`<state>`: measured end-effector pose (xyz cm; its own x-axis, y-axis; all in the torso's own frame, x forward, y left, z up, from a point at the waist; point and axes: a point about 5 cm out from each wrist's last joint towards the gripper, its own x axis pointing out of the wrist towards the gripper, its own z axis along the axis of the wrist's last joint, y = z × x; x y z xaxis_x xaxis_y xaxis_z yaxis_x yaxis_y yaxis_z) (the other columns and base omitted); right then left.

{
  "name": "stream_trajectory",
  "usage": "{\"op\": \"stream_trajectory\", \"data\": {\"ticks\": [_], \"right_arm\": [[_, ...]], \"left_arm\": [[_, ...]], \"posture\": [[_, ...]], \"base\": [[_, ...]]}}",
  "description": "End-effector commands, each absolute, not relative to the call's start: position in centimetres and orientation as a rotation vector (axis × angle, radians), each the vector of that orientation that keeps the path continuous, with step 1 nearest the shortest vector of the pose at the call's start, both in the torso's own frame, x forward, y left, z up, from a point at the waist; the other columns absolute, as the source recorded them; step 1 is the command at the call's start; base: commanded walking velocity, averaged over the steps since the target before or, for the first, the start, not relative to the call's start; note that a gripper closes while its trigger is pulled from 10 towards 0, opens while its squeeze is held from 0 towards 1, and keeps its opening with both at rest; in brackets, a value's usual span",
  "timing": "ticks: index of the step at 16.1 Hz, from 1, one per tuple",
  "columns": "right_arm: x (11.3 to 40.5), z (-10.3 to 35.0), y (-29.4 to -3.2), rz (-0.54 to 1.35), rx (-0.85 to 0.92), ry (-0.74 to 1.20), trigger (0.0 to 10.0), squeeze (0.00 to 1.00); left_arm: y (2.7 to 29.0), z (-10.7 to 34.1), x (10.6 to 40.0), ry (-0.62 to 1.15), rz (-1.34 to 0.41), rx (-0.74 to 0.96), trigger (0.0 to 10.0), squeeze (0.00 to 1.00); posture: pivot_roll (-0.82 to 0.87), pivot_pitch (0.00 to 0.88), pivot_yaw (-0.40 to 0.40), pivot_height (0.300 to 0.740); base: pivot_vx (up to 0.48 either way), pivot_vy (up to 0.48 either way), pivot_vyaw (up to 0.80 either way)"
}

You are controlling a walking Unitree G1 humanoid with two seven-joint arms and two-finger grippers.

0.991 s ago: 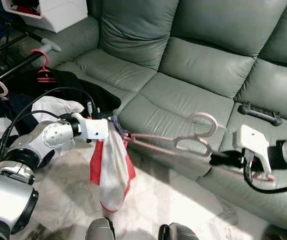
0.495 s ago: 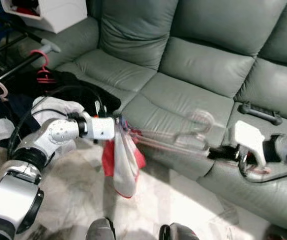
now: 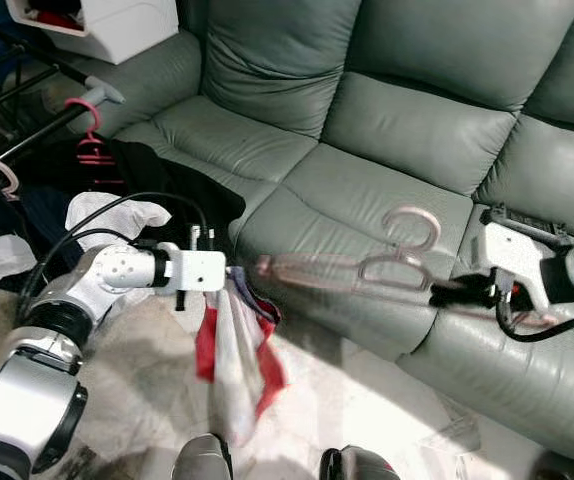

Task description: Hang hanger

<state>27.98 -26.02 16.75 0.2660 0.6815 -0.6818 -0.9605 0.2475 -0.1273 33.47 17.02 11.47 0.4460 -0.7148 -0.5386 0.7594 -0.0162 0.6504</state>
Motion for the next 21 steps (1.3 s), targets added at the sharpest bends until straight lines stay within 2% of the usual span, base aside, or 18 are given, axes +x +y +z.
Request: {"op": "stream_trajectory", "data": {"ticks": [1, 5, 9, 12, 16, 18, 19, 21], "right_arm": [[28.1, 17.0, -25.8, 1.237, -0.609, 0.561, 10.0, 0.00], [28.4, 15.8, -25.6, 1.257, -0.591, 0.593, 10.0, 0.00], [28.8, 14.2, -25.2, 1.195, -0.609, 0.546, 10.0, 0.00], [28.1, 12.9, -25.1, 1.196, -0.588, 0.557, 10.0, 0.00], [28.5, 11.4, -25.0, 1.099, -0.617, 0.512, 10.0, 0.00], [27.9, 11.1, -24.7, 1.133, -0.621, 0.521, 10.0, 0.00], [27.5, 11.4, -24.5, 1.164, -0.611, 0.519, 10.0, 0.00], [27.2, 12.0, -24.4, 1.183, -0.596, 0.502, 10.0, 0.00]], "left_arm": [[16.9, 12.3, 33.7, 0.014, -1.159, 1.062, 10.0, 0.00], [15.4, 13.1, 33.5, -0.035, -1.215, 1.009, 10.0, 0.00], [14.2, 15.0, 33.6, -0.134, -1.216, 0.977, 10.0, 0.00], [13.8, 15.8, 33.4, -0.186, -1.212, 0.981, 10.0, 0.00], [13.3, 16.7, 33.1, -0.211, -1.204, 0.957, 10.0, 0.00], [13.8, 16.9, 33.9, -0.222, -1.099, 0.997, 10.0, 0.00], [14.7, 17.1, 34.9, -0.205, -0.979, 1.041, 10.0, 0.00], [15.5, 17.2, 35.7, -0.166, -0.885, 1.022, 10.0, 0.00]], "posture": [[-0.08, 0.111, 0.000, 0.740], [-0.09, 0.110, -0.001, 0.740], [-0.08, 0.109, -0.005, 0.740], [-0.07, 0.109, -0.006, 0.740], [-0.07, 0.104, -0.013, 0.740], [-0.07, 0.105, -0.016, 0.740], [-0.07, 0.107, -0.017, 0.740], [-0.08, 0.109, -0.015, 0.740]], "base": [[0.000, 0.000, 0.00], [0.000, 0.000, 0.00], [0.000, 0.000, 0.00], [0.000, 0.000, 0.00], [0.000, 0.000, 0.00], [0.000, 0.000, 0.00], [0.000, 0.000, 0.00], [0.000, 0.000, 0.00]]}}
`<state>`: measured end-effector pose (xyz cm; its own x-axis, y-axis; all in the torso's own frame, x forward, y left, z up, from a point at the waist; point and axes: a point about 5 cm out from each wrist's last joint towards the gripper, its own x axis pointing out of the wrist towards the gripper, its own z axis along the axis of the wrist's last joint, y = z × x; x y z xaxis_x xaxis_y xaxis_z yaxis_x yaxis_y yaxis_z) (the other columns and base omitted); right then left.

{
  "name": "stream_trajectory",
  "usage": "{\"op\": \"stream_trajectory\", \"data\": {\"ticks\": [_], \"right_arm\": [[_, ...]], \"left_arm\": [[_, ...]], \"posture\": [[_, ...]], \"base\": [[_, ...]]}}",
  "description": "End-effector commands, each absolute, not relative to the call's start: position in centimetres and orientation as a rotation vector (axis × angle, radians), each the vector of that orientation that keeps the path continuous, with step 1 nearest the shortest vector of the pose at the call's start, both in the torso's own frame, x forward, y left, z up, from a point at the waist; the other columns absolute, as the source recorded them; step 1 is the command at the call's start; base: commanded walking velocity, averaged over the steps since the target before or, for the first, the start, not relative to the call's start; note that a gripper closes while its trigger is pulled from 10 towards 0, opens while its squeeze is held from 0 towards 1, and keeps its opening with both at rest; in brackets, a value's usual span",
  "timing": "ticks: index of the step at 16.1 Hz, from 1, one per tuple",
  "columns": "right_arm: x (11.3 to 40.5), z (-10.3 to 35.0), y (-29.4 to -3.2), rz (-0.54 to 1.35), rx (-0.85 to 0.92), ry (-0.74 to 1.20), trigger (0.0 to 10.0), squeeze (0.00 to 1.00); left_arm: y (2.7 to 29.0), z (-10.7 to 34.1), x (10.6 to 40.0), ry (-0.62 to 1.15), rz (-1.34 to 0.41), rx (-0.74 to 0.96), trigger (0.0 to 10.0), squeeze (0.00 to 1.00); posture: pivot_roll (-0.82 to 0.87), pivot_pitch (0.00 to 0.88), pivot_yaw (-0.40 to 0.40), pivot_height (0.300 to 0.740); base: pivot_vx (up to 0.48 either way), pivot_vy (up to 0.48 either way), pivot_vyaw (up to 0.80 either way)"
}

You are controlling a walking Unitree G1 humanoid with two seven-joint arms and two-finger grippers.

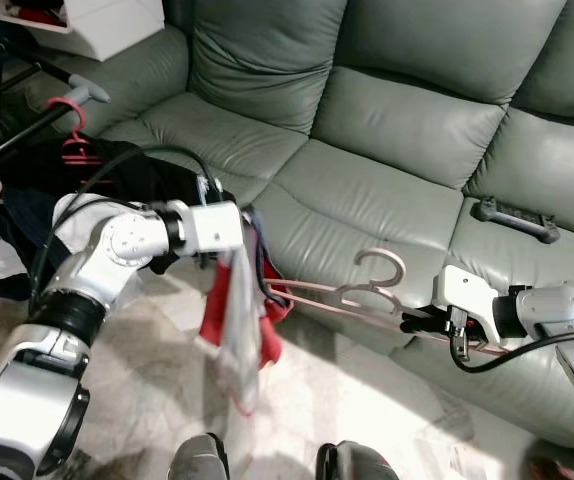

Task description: Hang hanger

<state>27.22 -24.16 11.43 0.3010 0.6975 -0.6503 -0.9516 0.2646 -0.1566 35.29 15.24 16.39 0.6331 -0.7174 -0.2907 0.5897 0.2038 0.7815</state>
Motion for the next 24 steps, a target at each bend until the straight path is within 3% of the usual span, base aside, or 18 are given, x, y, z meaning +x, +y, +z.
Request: {"op": "stream_trajectory", "data": {"ticks": [1, 8, 10, 13, 19, 21, 24], "right_arm": [[27.1, 12.3, -24.3, 1.188, -0.594, 0.486, 10.0, 0.00], [29.5, 11.6, -24.3, 0.935, -0.655, 0.393, 10.0, 0.00], [30.1, 9.6, -24.2, 0.785, -0.552, 0.438, 10.0, 0.00], [30.9, 8.0, -24.3, 0.575, -0.342, 0.468, 10.0, 0.00], [34.0, 10.6, -25.8, 0.225, -0.103, 0.314, 10.0, 0.00], [35.7, 13.5, -26.2, 0.098, 0.109, 0.151, 10.0, 0.00], [37.6, 17.2, -24.8, 0.087, 0.324, -0.007, 10.0, 0.00]], "left_arm": [[15.5, 17.1, 35.6, -0.158, -0.875, 1.004, 10.0, 0.00], [14.2, 19.0, 35.8, -0.280, -0.841, 0.932, 10.0, 0.00], [13.8, 21.9, 36.3, -0.382, -0.739, 0.800, 10.0, 0.00], [13.4, 24.1, 36.3, -0.457, -0.709, 0.731, 10.0, 0.00], [10.6, 22.2, 33.5, -0.473, -0.918, 0.703, 10.0, 0.00], [8.4, 20.0, 31.3, -0.423, -1.092, 0.621, 10.0, 0.00], [7.3, 16.7, 29.6, -0.275, -1.245, 0.609, 10.0, 0.00]], "posture": [[-0.08, 0.109, -0.015, 0.740], [-0.08, 0.105, -0.018, 0.740], [-0.08, 0.103, -0.020, 0.740], [-0.07, 0.101, -0.019, 0.740], [-0.06, 0.094, -0.012, 0.740], [-0.06, 0.090, -0.013, 0.740], [-0.06, 0.084, -0.012, 0.740]], "base": [[0.000, 0.000, 0.00], [0.000, 0.000, 0.00], [0.000, 0.000, 0.00], [0.000, 0.000, 0.00], [0.000, 0.000, 0.00], [0.000, 0.000, 0.00], [0.000, 0.000, 0.00]]}}
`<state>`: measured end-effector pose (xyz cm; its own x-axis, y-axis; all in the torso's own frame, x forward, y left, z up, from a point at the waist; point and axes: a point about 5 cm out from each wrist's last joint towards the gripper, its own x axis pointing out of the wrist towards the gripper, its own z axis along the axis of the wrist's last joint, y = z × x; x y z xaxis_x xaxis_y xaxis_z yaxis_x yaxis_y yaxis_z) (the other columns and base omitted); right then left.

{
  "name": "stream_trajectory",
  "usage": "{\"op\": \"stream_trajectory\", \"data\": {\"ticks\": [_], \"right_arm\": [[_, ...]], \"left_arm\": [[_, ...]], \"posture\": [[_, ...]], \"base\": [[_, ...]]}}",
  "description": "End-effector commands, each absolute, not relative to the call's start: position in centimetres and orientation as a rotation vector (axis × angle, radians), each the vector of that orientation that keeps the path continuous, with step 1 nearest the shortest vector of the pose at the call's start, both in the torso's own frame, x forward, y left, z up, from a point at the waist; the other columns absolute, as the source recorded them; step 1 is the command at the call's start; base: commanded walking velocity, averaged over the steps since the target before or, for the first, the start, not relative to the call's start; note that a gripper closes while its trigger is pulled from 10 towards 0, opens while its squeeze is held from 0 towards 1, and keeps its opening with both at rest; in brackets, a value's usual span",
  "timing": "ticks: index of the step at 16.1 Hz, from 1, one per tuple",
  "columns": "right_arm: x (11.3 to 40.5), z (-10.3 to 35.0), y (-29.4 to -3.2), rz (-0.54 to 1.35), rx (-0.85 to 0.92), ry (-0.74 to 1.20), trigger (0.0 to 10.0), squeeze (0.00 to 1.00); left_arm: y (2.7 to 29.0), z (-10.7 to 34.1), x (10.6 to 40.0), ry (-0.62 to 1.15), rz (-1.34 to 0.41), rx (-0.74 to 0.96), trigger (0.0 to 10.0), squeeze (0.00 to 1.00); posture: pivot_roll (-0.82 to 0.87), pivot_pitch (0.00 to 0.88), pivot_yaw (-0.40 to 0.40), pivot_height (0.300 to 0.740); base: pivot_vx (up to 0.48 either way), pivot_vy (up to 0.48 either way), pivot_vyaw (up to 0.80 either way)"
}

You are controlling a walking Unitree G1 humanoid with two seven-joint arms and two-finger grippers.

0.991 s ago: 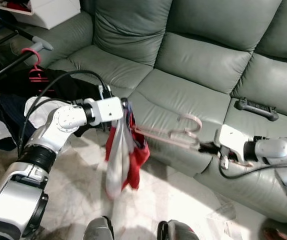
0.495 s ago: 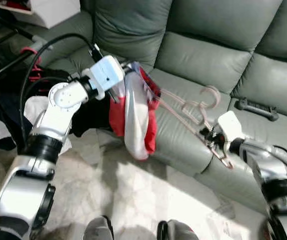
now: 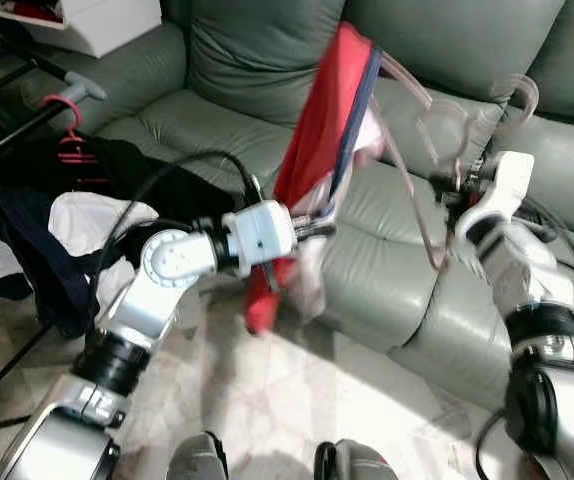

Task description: Hang hanger

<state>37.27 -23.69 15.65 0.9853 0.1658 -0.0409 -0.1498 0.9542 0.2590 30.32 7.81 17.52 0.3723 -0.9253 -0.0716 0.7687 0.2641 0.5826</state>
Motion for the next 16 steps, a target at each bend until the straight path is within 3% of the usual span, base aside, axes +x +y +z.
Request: {"op": "stream_trajectory", "data": {"ticks": [1, 5, 7, 10, 13, 15, 16], "right_arm": [[38.4, 19.8, -22.1, 0.197, 0.414, -0.087, 10.0, 0.00], [37.9, 23.4, -16.2, 0.516, 0.580, -0.152, 10.0, 0.00], [37.2, 25.4, -14.2, 0.616, 0.747, -0.190, 10.0, 0.00], [35.0, 28.7, -11.0, 0.800, 0.951, -0.263, 10.0, 0.00], [35.3, 28.3, -11.2, 0.712, 0.798, -0.265, 10.0, 0.00], [36.2, 26.7, -13.2, 0.562, 0.641, -0.236, 10.0, 0.00], [36.6, 25.8, -15.1, 0.463, 0.482, -0.232, 10.0, 0.00]], "left_arm": [[7.2, 15.2, 29.6, -0.241, -1.242, 0.650, 10.0, 0.00], [7.9, 14.9, 31.5, -0.266, -1.065, 0.829, 10.0, 0.00], [8.3, 15.2, 32.2, -0.292, -0.994, 0.881, 10.0, 0.00], [8.3, 14.2, 32.2, -0.282, -0.973, 0.881, 10.0, 0.00], [8.0, 13.7, 31.7, -0.289, -0.987, 0.853, 10.0, 0.00], [8.2, 13.7, 31.5, -0.294, -0.974, 0.827, 10.0, 0.00], [8.7, 13.4, 31.3, -0.280, -0.964, 0.812, 10.0, 0.00]], "posture": [[-0.06, 0.082, -0.012, 0.740], [-0.06, 0.080, -0.013, 0.740], [-0.06, 0.080, -0.013, 0.740], [-0.06, 0.081, -0.014, 0.740], [-0.06, 0.081, -0.014, 0.740], [-0.06, 0.082, -0.019, 0.740], [-0.06, 0.083, -0.021, 0.740]], "base": [[0.000, 0.000, 0.00], [0.000, 0.000, 0.00], [0.000, 0.000, 0.00], [0.000, 0.000, 0.00], [0.000, 0.000, 0.00], [0.000, 0.000, 0.00], [0.000, 0.000, 0.00]]}}
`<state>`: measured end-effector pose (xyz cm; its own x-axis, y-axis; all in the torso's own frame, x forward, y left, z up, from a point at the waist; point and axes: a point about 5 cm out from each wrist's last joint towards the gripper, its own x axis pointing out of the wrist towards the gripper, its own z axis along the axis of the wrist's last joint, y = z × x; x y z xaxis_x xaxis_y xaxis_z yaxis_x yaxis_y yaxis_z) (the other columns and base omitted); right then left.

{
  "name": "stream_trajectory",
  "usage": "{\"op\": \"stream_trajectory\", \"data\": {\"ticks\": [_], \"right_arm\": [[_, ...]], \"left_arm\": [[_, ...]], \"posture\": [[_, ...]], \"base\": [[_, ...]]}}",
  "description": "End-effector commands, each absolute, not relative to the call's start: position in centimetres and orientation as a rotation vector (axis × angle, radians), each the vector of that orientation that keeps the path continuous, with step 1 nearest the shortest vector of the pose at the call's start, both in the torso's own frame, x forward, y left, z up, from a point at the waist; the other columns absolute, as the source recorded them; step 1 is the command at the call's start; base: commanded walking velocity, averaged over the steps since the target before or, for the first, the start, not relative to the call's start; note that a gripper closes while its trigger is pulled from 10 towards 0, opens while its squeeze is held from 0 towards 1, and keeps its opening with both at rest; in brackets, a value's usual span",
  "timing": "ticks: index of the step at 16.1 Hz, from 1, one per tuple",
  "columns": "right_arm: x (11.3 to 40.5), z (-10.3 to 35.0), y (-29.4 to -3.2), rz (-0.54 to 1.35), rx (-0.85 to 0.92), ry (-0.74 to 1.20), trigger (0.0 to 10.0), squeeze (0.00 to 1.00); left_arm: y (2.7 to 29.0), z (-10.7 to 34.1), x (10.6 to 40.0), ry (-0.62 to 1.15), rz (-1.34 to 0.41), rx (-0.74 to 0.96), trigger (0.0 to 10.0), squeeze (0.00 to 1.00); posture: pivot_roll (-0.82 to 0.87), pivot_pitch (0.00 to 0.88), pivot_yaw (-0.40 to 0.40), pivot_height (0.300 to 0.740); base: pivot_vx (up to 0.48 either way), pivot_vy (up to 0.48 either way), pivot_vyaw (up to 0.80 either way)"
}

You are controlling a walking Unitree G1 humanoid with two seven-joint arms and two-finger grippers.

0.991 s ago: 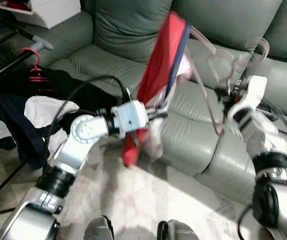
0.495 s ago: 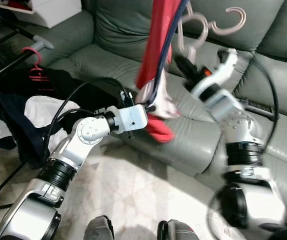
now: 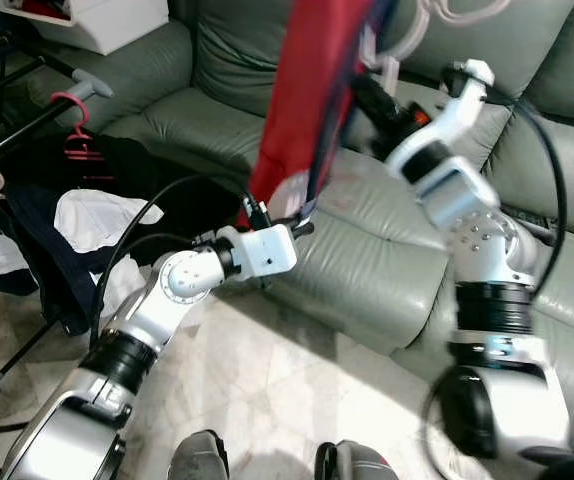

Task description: Hang hanger

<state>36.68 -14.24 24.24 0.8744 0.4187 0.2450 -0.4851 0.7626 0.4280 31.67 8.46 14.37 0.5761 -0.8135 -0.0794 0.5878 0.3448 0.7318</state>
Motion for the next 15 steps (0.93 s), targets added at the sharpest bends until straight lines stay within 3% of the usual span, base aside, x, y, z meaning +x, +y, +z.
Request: {"op": "stream_trajectory", "data": {"ticks": [1, 4, 7, 9, 10, 11, 12, 13, 15], "right_arm": [[36.8, 25.3, -16.7, 0.378, 0.365, -0.241, 10.0, 0.00], [37.5, 25.7, -20.3, 0.171, 0.291, -0.287, 10.0, 0.00], [38.1, 26.8, -21.9, 0.054, 0.228, -0.346, 10.0, 0.00], [38.3, 26.8, -21.9, 0.049, 0.317, -0.352, 10.0, 0.00], [38.3, 26.8, -20.4, 0.125, 0.321, -0.363, 10.0, 0.00], [38.3, 26.8, -19.8, 0.158, 0.316, -0.367, 10.0, 0.00], [38.1, 26.8, -19.0, 0.209, 0.294, -0.378, 10.0, 0.00], [37.7, 26.7, -17.2, 0.308, 0.235, -0.391, 10.0, 0.00], [37.4, 26.4, -16.3, 0.365, 0.196, -0.389, 10.0, 0.00]], "left_arm": [[9.1, 13.1, 31.1, -0.262, -0.960, 0.797, 10.0, 0.00], [9.6, 12.1, 30.3, -0.223, -0.986, 0.776, 10.0, 0.00], [9.4, 11.7, 29.9, -0.209, -1.017, 0.772, 10.0, 0.00], [9.1, 11.3, 29.4, -0.178, -1.054, 0.752, 10.0, 0.00], [8.8, 10.8, 29.0, -0.150, -1.087, 0.740, 10.0, 0.00], [8.8, 10.7, 28.9, -0.134, -1.094, 0.723, 10.0, 0.22], [8.6, 10.5, 28.8, -0.119, -1.111, 0.712, 10.0, 0.97], [8.3, 9.9, 28.2, -0.063, -1.168, 0.679, 10.0, 1.00], [8.2, 9.5, 27.6, -0.029, -1.214, 0.669, 10.0, 1.00]], "posture": [[-0.06, 0.084, -0.021, 0.740], [-0.06, 0.083, -0.018, 0.740], [-0.06, 0.080, -0.016, 0.740], [-0.05, 0.078, -0.016, 0.740], [-0.05, 0.077, -0.016, 0.740], [-0.05, 0.078, -0.014, 0.740], [-0.05, 0.078, -0.014, 0.740], [-0.05, 0.078, -0.013, 0.740], [-0.05, 0.078, -0.013, 0.740]], "base": [[0.000, 0.000, 0.00], [0.000, 0.000, 0.00], [0.000, 0.000, 0.00], [0.000, 0.000, 0.00], [0.000, 0.000, 0.00], [0.000, 0.000, 0.00], [0.000, 0.000, 0.00], [0.000, 0.000, 0.00], [0.000, 0.000, 0.00]]}}
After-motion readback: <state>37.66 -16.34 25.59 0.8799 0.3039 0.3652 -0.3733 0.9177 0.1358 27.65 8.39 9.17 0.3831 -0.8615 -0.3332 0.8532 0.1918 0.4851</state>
